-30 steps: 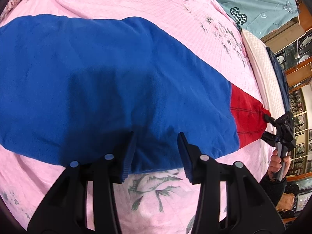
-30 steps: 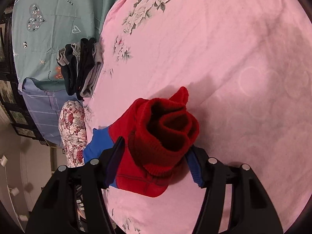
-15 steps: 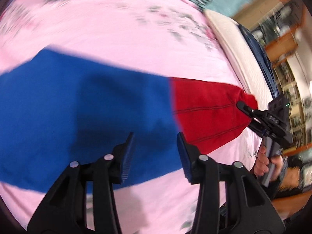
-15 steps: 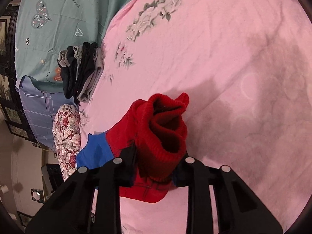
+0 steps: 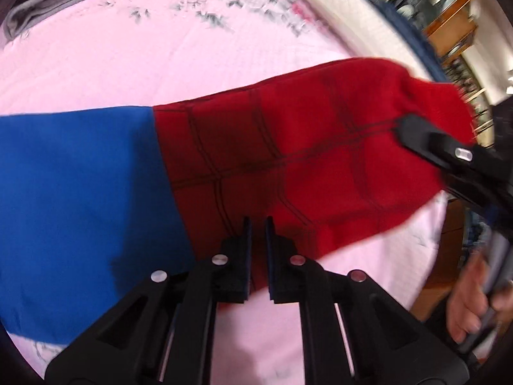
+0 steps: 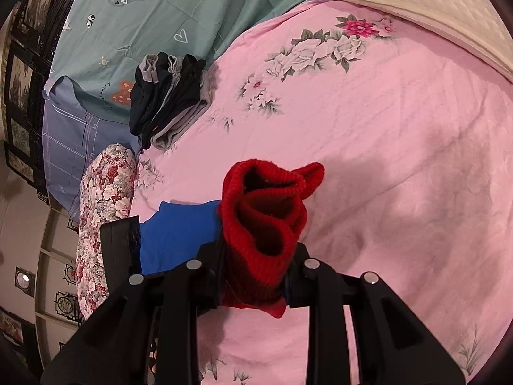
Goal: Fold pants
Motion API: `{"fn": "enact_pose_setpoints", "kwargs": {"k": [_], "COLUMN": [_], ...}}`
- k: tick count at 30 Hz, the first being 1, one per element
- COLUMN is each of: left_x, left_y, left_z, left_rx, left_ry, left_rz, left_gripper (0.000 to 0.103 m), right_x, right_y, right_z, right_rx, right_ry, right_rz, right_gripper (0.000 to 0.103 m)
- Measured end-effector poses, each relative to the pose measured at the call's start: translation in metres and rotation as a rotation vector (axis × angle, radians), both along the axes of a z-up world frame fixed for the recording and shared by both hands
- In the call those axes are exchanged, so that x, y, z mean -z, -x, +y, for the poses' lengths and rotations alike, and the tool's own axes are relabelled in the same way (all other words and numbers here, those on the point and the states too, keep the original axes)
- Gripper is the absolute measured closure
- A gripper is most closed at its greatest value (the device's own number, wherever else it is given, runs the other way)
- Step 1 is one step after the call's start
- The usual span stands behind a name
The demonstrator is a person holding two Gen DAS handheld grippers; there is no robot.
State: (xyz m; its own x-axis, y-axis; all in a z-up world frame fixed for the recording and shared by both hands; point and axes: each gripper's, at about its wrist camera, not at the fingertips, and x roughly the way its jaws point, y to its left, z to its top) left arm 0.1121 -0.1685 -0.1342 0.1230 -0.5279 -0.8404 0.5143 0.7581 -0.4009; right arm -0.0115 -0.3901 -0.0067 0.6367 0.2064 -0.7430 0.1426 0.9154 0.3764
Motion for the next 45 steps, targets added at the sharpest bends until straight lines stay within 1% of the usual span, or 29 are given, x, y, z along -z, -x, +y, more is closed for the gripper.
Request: {"fn": "enact_pose_setpoints", "kwargs": {"k": [2,4,6,8,9,11,12,15,17,19,22,25,29,31,32,34,35,36,38,40,42,43,44,45], "left_x": [-0.016,-0.024,-0.030,-0.034,-0.034,-0.030,-0.024,-0.009,0.000,0.013,0.019,0.021,0.024,0.024,0.024,0.024,0.024,0.024,0.025,0.025,0.026,0.026,0.026,0.027], "left_y": [0.003,-0.003,-0.016,-0.026,-0.029,-0.036,-0.039,-0.043,-0.045,-0.048,-0.046,-0.046,-0.048,-0.048,-0.047,-0.048,-0.049,-0.049,-0.048,-0.048,-0.049,-0.048,-0.049,-0.049], "left_z": [0.031,0.065,0.118,0.170,0.205,0.252,0.279,0.323,0.333,0.339,0.343,0.337,0.339,0.339,0.340,0.339,0.339,0.339,0.340,0.340,0.341,0.342,0.342,0.343], "left_rx": [-0.047,-0.120,-0.247,-0.388,-0.466,-0.554,-0.598,-0.655,-0.663,-0.655,-0.645,-0.639,-0.636,-0.634,-0.634,-0.634,-0.634,-0.633,-0.633,-0.636,-0.638,-0.638,-0.637,-0.636], "left_ry": [0.017,0.013,0.006,-0.037,-0.058,-0.064,-0.063,-0.065,-0.054,-0.019,-0.003,0.013,0.037,0.042,0.043,0.045,0.044,0.043,0.047,0.055,0.067,0.071,0.076,0.078], "left_rz": [-0.052,-0.069,-0.092,-0.143,-0.161,-0.147,-0.126,-0.080,-0.057,-0.025,-0.034,-0.041,-0.038,-0.039,-0.039,-0.038,-0.039,-0.040,-0.040,-0.034,-0.028,-0.026,-0.025,-0.025], "left_gripper": [0.095,0.095,0.095,0.094,0.094,0.094,0.094,0.094,0.094,0.094,0.094,0.091,0.091,0.091,0.091,0.091,0.091,0.091,0.091,0.091,0.091,0.091,0.091,0.091], "right_x": [-0.005,-0.010,-0.015,-0.018,-0.018,-0.018,-0.017,-0.003,0.016,0.037,0.069,0.092,0.103,0.109,0.113,0.117,0.117,0.113,0.100,0.084,0.068,0.063,0.062,0.065], "right_y": [-0.001,-0.002,-0.004,-0.009,-0.014,-0.028,-0.035,-0.064,-0.086,-0.102,-0.120,-0.128,-0.130,-0.132,-0.132,-0.132,-0.130,-0.127,-0.123,-0.119,-0.116,-0.115,-0.115,-0.117], "right_z": [0.007,0.016,0.028,0.041,0.051,0.074,0.085,0.126,0.160,0.190,0.224,0.243,0.258,0.259,0.259,0.261,0.264,0.267,0.271,0.266,0.258,0.255,0.253,0.252], "right_rx": [-0.008,-0.022,-0.038,-0.055,-0.065,-0.086,-0.097,-0.155,-0.220,-0.270,-0.312,-0.336,-0.343,-0.344,-0.345,-0.361,-0.378,-0.398,-0.431,-0.430,-0.391,-0.369,-0.350,-0.345], "right_ry": [0.033,0.045,0.065,0.079,0.092,0.136,0.161,0.216,0.222,0.249,0.294,0.323,0.378,0.376,0.370,0.365,0.347,0.319,0.261,0.210,0.238,0.281,0.323,0.347], "right_rz": [0.001,-0.003,-0.010,-0.013,-0.012,-0.014,-0.013,0.015,0.055,0.091,0.153,0.199,0.207,0.220,0.235,0.259,0.268,0.280,0.284,0.250,0.176,0.143,0.127,0.134], "right_gripper": [0.076,0.076,0.076,0.076,0.076,0.076,0.076,0.076,0.076,0.076,0.077,0.077,0.077,0.076,0.074,0.061,0.048,0.046,0.046,0.046,0.047,0.049,0.062,0.071]}}
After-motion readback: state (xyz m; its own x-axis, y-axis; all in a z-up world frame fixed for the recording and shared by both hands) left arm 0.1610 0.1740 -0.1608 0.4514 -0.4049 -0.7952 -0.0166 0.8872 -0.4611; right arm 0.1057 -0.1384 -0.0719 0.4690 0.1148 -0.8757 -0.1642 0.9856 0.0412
